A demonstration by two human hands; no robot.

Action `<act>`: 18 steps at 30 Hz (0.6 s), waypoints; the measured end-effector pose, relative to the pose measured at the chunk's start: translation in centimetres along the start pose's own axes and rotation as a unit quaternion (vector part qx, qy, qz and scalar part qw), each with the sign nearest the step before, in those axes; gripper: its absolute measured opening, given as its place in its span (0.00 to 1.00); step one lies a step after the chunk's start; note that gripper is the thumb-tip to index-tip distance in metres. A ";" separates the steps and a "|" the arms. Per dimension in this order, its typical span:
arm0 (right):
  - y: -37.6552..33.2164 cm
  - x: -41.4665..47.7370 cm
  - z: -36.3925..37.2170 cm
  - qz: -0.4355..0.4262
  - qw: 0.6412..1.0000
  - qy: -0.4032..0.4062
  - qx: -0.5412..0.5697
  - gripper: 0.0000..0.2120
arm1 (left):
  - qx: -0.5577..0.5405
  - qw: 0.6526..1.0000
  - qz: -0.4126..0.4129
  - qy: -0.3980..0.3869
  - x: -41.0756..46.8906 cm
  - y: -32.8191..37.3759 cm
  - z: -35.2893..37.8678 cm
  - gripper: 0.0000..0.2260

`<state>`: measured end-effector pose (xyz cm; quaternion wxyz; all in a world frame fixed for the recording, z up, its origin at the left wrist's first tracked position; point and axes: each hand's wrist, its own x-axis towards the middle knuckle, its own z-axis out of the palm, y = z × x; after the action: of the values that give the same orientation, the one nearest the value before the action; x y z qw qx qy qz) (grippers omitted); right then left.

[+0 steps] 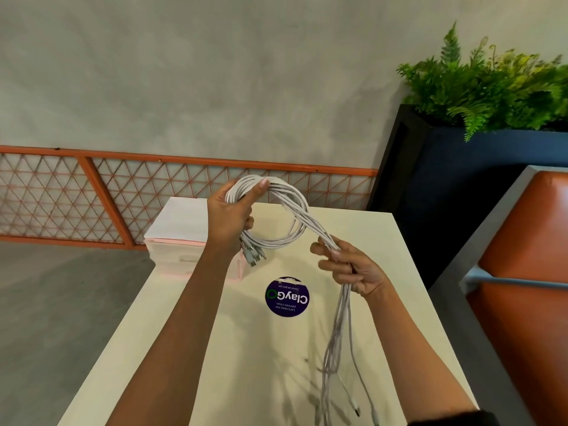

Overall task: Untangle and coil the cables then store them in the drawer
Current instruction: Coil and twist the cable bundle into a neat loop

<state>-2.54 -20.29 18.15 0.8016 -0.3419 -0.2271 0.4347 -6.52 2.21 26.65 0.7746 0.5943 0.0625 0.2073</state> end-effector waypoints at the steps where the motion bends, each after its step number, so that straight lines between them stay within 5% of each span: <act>1: 0.0 0.1 0.4 -0.013 0.999 0.032 -0.002 0.09 | -0.001 1.000 0.005 0.001 0.1 0.4 0.2 0.07; 4: -0.1 0.4 0.7 -0.079 0.972 0.173 -0.139 0.12 | 0.010 1.000 0.030 0.002 0.1 1.3 0.4 0.05; 8: -0.2 0.8 1.0 -0.132 0.863 0.276 -0.402 0.10 | 0.011 0.999 0.038 0.028 0.0 1.1 0.3 0.07; 14: 0.9 2.8 0.9 -0.196 0.739 0.387 -0.515 0.11 | -0.019 0.998 0.044 0.046 -0.1 0.7 1.0 0.08; 18: 0.7 2.8 1.6 -0.149 0.780 0.395 -0.462 0.13 | -0.028 0.998 0.042 0.039 0.3 1.1 0.8 0.06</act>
<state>-2.56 -17.05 18.86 0.6214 -0.7752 -0.1121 -0.0202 -6.29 1.84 27.95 0.7786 0.5658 0.0624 0.2643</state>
